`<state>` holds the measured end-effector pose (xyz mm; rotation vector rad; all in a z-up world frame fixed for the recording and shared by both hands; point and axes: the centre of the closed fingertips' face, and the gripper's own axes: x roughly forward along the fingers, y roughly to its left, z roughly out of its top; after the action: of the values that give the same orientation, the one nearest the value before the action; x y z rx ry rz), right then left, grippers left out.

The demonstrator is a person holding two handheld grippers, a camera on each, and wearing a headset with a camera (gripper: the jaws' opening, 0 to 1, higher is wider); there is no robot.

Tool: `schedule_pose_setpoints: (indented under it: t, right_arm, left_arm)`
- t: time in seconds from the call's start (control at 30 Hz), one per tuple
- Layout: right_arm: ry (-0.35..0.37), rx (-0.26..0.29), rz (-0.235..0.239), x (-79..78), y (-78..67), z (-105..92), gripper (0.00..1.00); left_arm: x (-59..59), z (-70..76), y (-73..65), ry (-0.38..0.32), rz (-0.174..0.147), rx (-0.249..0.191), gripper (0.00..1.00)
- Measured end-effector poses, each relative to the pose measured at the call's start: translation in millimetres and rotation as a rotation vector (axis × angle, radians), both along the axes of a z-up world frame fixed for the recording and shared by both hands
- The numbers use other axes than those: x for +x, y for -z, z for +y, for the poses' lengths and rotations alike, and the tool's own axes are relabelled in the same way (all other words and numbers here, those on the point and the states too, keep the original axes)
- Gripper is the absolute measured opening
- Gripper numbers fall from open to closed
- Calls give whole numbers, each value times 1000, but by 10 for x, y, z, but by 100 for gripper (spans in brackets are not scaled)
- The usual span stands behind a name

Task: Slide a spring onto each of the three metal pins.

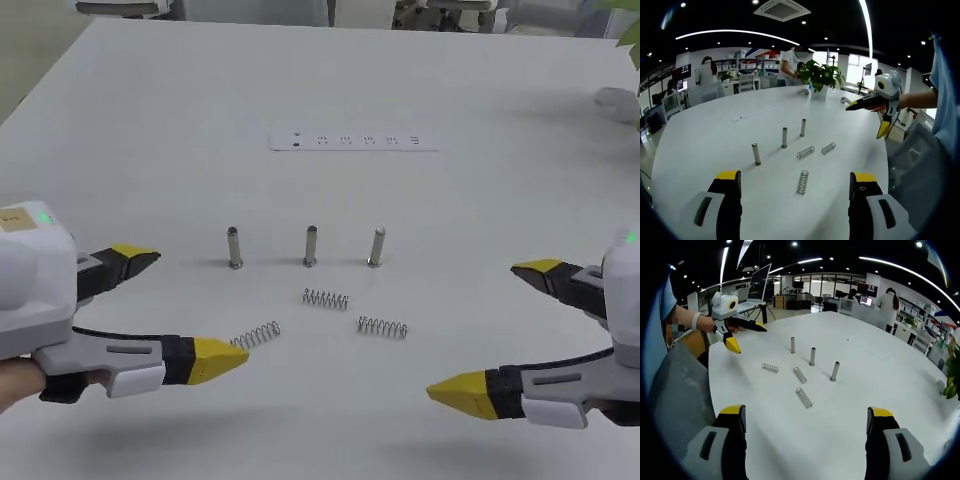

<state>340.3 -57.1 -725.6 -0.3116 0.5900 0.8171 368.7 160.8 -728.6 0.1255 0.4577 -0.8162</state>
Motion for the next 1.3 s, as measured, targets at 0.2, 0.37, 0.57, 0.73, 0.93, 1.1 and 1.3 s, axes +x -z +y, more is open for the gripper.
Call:
schedule_pose_setpoints:
  t: [0.2,0.37,0.57,0.73,0.93,1.1,1.3]
  right_arm:
    - [4,-1,3,-9,-1,-22,100]
    - [10,-2,4,-11,-4,-49,100]
    - [15,5,9,-15,3,-56,100]
    - [18,4,12,-22,17,-77,100]
    - [28,3,12,-30,27,-112,100]
    - [30,5,18,-58,37,-127,100]
    - [36,5,20,-80,50,-140,100]
  left_arm:
    - [-18,-24,74,1,5,6,79]
    - [-24,-44,145,5,14,14,74]
    - [-38,-75,273,27,28,40,66]
    - [-26,-101,355,31,41,49,60]
    - [-22,-137,449,45,50,69,49]
    - [-5,-151,536,52,53,84,35]
    - [1,-167,599,51,60,86,25]
